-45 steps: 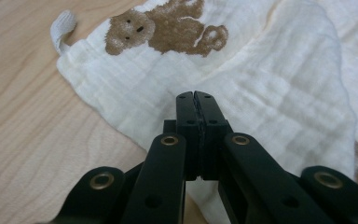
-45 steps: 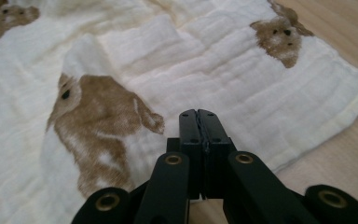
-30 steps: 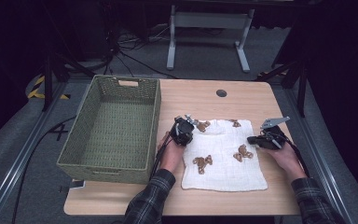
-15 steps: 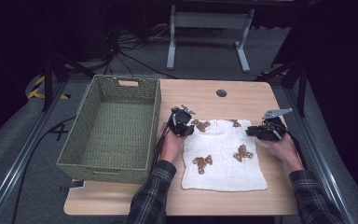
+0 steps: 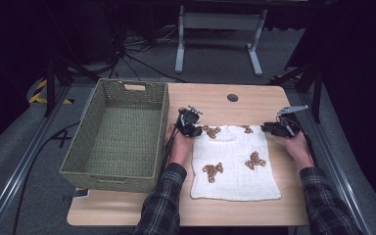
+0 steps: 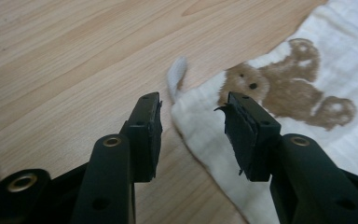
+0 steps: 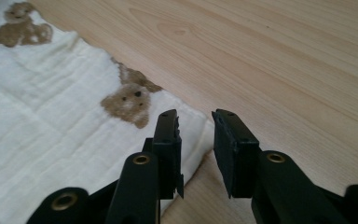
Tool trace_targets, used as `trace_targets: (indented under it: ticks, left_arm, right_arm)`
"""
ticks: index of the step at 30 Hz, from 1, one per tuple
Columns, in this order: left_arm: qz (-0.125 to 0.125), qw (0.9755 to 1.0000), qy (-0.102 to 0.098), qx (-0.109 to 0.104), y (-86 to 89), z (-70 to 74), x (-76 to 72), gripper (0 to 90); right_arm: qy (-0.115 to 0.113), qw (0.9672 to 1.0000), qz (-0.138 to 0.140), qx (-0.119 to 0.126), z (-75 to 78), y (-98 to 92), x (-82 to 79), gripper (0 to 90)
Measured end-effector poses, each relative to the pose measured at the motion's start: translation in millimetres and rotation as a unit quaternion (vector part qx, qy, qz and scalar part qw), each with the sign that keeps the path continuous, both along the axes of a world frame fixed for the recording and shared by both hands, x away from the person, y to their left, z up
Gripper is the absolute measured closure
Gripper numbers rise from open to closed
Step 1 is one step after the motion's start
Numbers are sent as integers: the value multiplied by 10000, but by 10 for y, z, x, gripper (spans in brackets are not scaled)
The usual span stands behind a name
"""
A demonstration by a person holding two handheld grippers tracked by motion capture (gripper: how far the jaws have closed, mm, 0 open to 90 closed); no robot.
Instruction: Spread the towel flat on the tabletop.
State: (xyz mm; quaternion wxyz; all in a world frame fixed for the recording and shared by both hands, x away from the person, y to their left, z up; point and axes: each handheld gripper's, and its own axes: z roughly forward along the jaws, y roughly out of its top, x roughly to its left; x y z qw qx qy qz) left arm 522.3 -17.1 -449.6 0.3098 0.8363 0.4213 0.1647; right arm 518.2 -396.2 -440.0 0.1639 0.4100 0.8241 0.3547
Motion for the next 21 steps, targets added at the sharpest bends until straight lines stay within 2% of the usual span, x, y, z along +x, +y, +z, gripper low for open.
trace_targets:
  ticks: [1, 3, 7, 8, 12, 14, 15, 16, 17, 18, 20, 21]
  left_arm:
    - [51, 10000, -4, 40, 11, -14, 17, 554]
    - [94, 9999, 22, -50, 25, -36, 44, 547]
    - [89, 9999, 88, -4, 21, -50, 64, 537]
    - [84, 10000, 45, -22, 18, -61, 70, 537]
    - [99, 9999, 44, -58, 15, -74, 78, 535]
    - [75, 9999, 49, -71, 11, -75, 75, 549]
    - [13, 9999, 60, -137, 11, -78, 76, 575]
    - [-31, 9998, 101, -176, 3, -76, 69, 644]
    - [-31, 9998, 101, -176, 3, -76, 69, 704]
    - [-101, 9997, 90, -207, -8, -78, 66, 704]
    - [-151, 9996, 130, -190, -27, -72, 56, 836]
    - [-119, 9997, 137, -182, -33, -67, 52, 860]
  right_arm:
    - [17, 10000, -16, 38, -16, -1, 10, 696]
    - [33, 10000, -56, 24, -61, 11, 29, 677]
    - [51, 10000, -61, -9, -115, 39, 51, 672]
    - [84, 9999, -87, -7, -123, 42, 52, 665]
    - [2, 9999, -120, 6, -145, 61, 46, 648]
    - [-36, 9999, -132, -34, -147, 79, 38, 682]
    - [-50, 9999, -128, -47, -147, 85, 33, 718]
    - [-33, 9999, -93, -25, -149, 90, 24, 771]
    - [-33, 9999, -93, -25, -149, 90, 24, 771]
    - [-15, 10000, -76, 21, -152, 95, 18, 813]
    - [-18, 10000, -39, 47, -154, 106, 10, 857]
    - [-8, 10000, -40, 33, -148, 110, 3, 864]
